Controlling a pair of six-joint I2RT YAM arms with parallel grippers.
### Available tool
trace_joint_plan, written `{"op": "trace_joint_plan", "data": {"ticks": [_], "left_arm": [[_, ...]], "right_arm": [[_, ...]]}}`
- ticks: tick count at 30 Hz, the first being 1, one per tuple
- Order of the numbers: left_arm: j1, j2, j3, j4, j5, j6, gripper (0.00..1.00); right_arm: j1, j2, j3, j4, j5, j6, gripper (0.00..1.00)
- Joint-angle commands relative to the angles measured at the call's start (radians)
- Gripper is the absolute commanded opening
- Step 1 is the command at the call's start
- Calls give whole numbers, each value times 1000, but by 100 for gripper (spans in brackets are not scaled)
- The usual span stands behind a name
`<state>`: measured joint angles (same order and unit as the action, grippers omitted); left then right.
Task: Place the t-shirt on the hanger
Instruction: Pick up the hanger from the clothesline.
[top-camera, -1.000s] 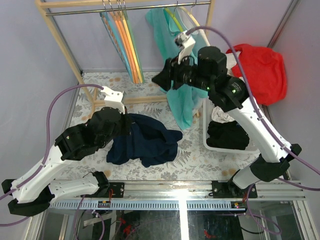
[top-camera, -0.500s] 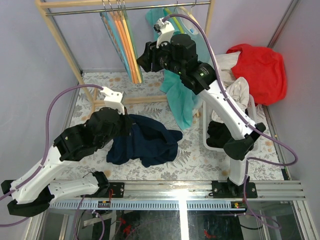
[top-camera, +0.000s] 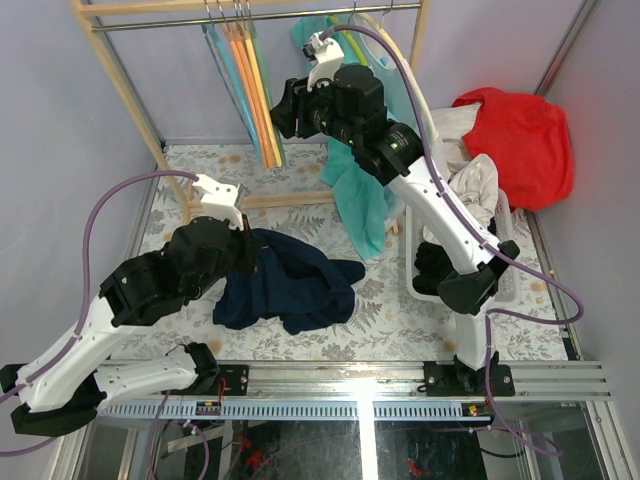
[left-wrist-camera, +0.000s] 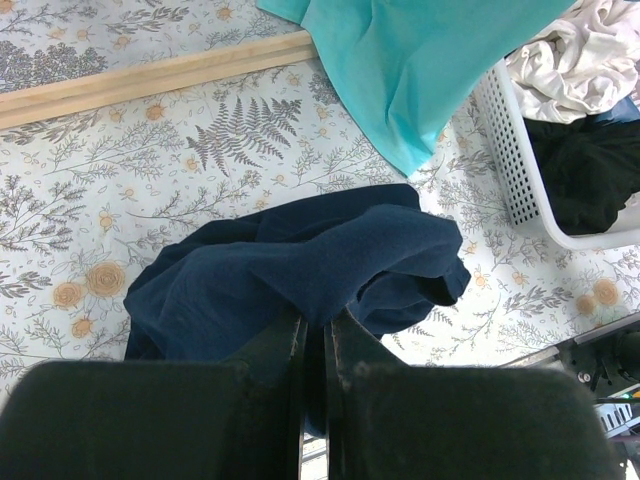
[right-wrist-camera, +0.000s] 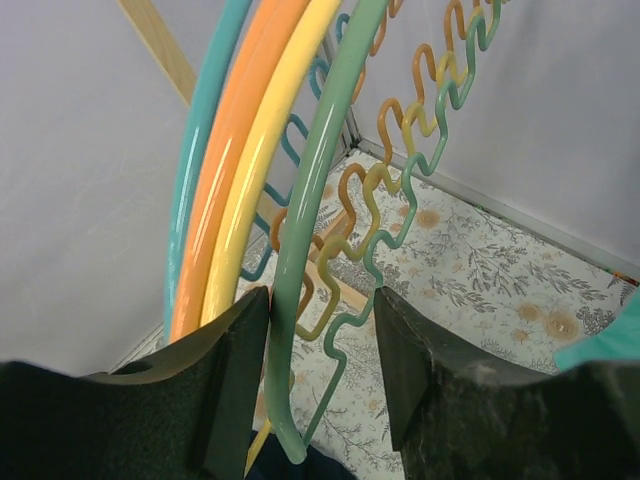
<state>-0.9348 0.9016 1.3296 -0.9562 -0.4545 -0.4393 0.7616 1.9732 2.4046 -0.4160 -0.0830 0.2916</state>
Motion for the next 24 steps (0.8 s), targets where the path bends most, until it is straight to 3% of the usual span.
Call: {"op": "trace_joint_plan", "data": {"ticks": [1,20,24], "left_arm": [[4,-15,42,50,-11,17,0],[5,-21,53,42,-16,24,0],[5,-22,53,39,-19,26,0]], "right_arm": [[-2,27,57,50,79,-14,53],[16,-15,16,91,286,-129,54],[15,-9,17,106,293,-140,50]]}}
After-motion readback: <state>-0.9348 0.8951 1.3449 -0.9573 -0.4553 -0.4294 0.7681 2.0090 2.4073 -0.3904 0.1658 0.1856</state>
